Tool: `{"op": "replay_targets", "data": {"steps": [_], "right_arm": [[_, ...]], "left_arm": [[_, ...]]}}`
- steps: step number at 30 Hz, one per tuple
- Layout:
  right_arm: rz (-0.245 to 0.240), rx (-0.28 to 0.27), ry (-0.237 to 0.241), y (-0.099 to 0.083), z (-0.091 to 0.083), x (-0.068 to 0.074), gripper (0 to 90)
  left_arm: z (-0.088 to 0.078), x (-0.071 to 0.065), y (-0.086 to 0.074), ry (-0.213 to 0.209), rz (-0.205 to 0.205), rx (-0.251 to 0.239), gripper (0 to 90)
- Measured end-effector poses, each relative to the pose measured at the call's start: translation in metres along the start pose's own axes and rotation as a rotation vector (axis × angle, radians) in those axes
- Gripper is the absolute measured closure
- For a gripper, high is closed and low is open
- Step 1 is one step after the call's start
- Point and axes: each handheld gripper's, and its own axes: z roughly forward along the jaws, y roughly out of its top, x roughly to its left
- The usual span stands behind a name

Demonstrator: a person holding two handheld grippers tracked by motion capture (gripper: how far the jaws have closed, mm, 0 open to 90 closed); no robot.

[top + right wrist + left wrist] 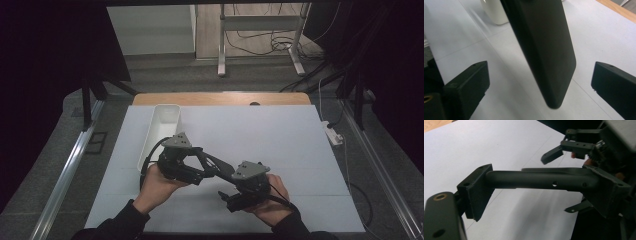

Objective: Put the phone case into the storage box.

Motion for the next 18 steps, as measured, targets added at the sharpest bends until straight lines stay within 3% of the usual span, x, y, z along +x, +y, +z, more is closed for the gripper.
{"op": "replay_targets", "data": {"steps": [4, 11, 18], "right_arm": [[-0.005, 0.019, -0.027, -0.0003, 0.0039, 0.0011, 6.1], [-0.032, 0.016, -0.102, 0.0001, 0.0050, 0.0016, 23.6], [-0.061, 0.013, -0.130, -0.0002, 0.0044, 0.0046, 39.1]], "left_arm": [[-0.0004, -0.0030, 0.0015, -0.016, -0.006, -0.006, 14.7], [0.0001, -0.0071, 0.0033, -0.035, -0.017, -0.007, 14.6], [0.0002, -0.0082, 0.0043, -0.039, -0.032, -0.009, 14.4]]}}
